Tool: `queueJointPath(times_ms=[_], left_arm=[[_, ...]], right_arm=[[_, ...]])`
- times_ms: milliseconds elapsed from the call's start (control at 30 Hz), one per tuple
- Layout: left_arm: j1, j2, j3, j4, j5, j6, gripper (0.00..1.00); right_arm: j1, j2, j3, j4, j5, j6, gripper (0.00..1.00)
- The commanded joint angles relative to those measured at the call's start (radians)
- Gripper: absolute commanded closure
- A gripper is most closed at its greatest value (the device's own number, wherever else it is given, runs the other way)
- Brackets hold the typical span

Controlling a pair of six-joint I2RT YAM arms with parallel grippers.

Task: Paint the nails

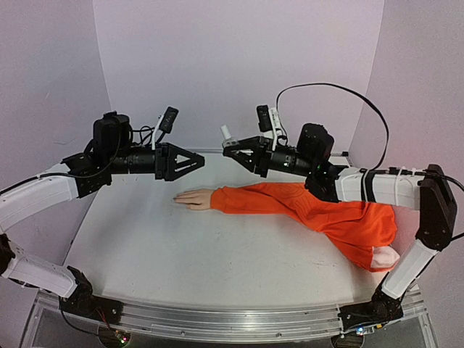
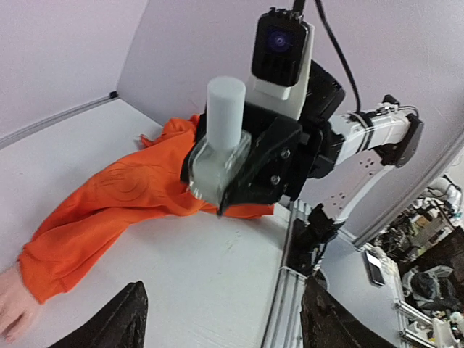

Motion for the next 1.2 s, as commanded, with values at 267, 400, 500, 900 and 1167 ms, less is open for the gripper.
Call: queueJointPath(times_ms=[267, 400, 500, 900, 1167], left_arm=[[0.025, -0.029, 0.061, -0.037, -0.312, -0.354, 0.20], [0.023, 0.032, 0.117, -0.037, -0.305, -0.370, 0.27], [0.017, 0.064, 0.147, -0.037, -0.295, -0.354, 0.27], [-0.006, 0.070, 0.147, -0.036, -0.344, -0.334, 0.49], [-0.010, 0.066, 0.145, -0.035, -0.353, -0.320, 0.69]], right_arm=[[0.156, -0.039, 0.074, -0.217, 0.851, -0.413, 1.00], [0.231, 0.012, 0.123, -0.229, 0.974, -0.480, 1.00], [0.273, 0.049, 0.161, -0.239, 1.013, -0.512, 1.00], [0.333, 0.100, 0.225, -0.240, 1.025, -0.546, 1.00], [0.343, 0.111, 0.237, -0.241, 1.021, -0.547, 1.00]])
